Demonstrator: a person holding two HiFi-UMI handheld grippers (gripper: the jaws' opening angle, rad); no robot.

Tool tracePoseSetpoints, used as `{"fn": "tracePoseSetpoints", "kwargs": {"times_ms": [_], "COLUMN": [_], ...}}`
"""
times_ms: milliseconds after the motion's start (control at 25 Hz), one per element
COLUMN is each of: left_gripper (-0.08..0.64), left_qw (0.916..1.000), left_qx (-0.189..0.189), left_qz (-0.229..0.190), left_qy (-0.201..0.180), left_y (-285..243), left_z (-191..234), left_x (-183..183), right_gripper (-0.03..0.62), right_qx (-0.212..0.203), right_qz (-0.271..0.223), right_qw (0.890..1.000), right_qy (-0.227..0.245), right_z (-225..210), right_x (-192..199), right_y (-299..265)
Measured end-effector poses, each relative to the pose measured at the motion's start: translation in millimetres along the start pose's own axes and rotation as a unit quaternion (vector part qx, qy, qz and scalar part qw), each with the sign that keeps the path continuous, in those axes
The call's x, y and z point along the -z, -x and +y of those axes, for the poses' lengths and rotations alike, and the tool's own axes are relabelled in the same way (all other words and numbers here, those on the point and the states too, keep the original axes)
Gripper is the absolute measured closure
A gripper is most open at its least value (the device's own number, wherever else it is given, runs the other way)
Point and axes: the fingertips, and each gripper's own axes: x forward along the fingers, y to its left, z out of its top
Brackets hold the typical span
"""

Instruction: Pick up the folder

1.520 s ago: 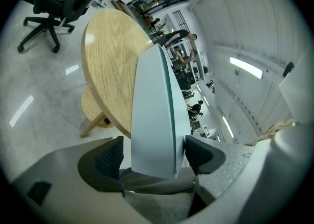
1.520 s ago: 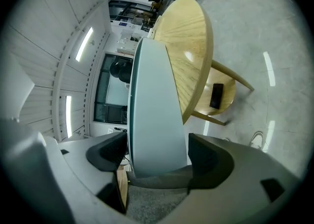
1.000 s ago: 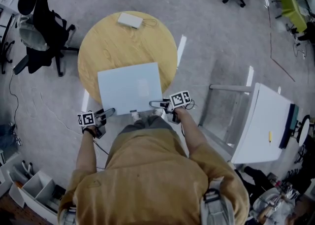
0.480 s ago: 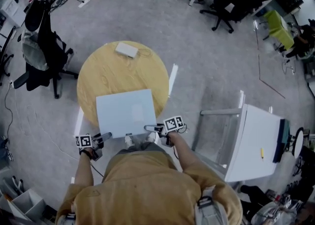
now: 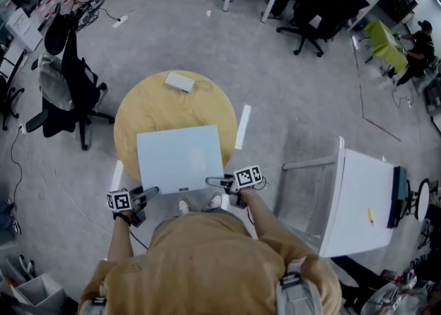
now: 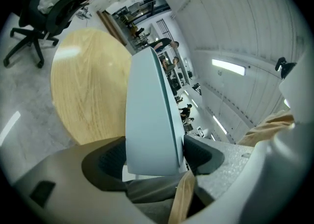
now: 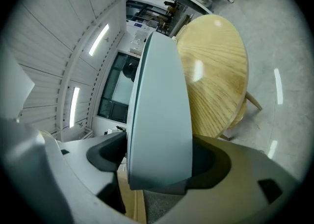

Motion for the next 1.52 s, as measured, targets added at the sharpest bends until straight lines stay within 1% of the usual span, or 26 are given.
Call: {"fn": "tracePoseSetpoints", "kwargs": {"times_ms": [80, 160, 240, 320, 440, 600, 760, 880, 1040, 1200, 1320, 1440, 1520], "left_gripper": [0.201, 0.201, 0.201, 0.201, 0.201, 0.201, 0.199, 0.199, 0.196, 0.189, 0.186, 0.184, 0.184], "left_qw": [0.9994, 0.9976, 0.9942, 0.9899, 0.9815, 0.9658, 0.9452, 0.9292, 0.9108, 0.8934, 0.8789, 0.8658, 0.8608], "left_qx": [-0.002, 0.016, 0.031, 0.033, 0.035, 0.036, 0.039, 0.039, 0.034, 0.023, 0.019, 0.019, 0.02], "left_qz": [-0.008, -0.023, -0.039, -0.05, -0.069, -0.098, -0.127, -0.143, -0.157, -0.163, -0.169, -0.182, -0.19], "left_qy": [-0.033, -0.064, -0.096, -0.128, -0.175, -0.237, -0.298, -0.339, -0.38, -0.418, -0.446, -0.466, -0.472], "left_y": [3.3, 4.9, 8.9, 14.7, 22.4, 34.5, 51.7, 64.3, 73.8, 83.5, 88.5, 89.2, 89.9], "left_z": [-9.7, -34.0, -55.3, -72.9, -104.8, -150.1, -192.9, -221.6, -251.9, -275.2, -294.0, -313.8, -324.3], "left_x": [-11.1, -28.9, -47.4, -61.9, -81.2, -107.6, -129.7, -143.7, -152.3, -157.1, -159.0, -163.2, -165.7], "right_gripper": [0.236, 0.236, 0.236, 0.236, 0.236, 0.235, 0.235, 0.235, 0.235, 0.233, 0.231, 0.229, 0.229], "right_qx": [-0.006, -0.013, -0.021, -0.026, -0.033, -0.046, -0.061, -0.067, -0.066, -0.055, -0.047, -0.047, -0.05], "right_qz": [-0.01, -0.023, -0.038, -0.053, -0.072, -0.092, -0.117, -0.133, -0.149, -0.158, -0.16, -0.167, -0.174], "right_qw": [1.0, 0.998, 0.995, 0.99, 0.981, 0.966, 0.947, 0.93, 0.904, 0.874, 0.854, 0.842, 0.837], "right_qy": [0.023, 0.053, 0.088, 0.125, 0.179, 0.235, 0.292, 0.336, 0.396, 0.456, 0.492, 0.511, 0.517], "right_z": [13.8, 32.6, 55.1, 77.8, 108.9, 147.6, 191.9, 224.2, 261.1, 295.3, 316.6, 330.8, 338.5], "right_x": [-8.0, -21.8, -38.3, -52.5, -70.4, -87.8, -102.3, -111.4, -118.5, -119.0, -116.8, -120.0, -122.3], "right_y": [5.8, 11.8, 17.2, 23.8, 35.9, 51.0, 64.6, 73.8, 88.7, 99.6, 109.1, 121.6, 128.4]}}
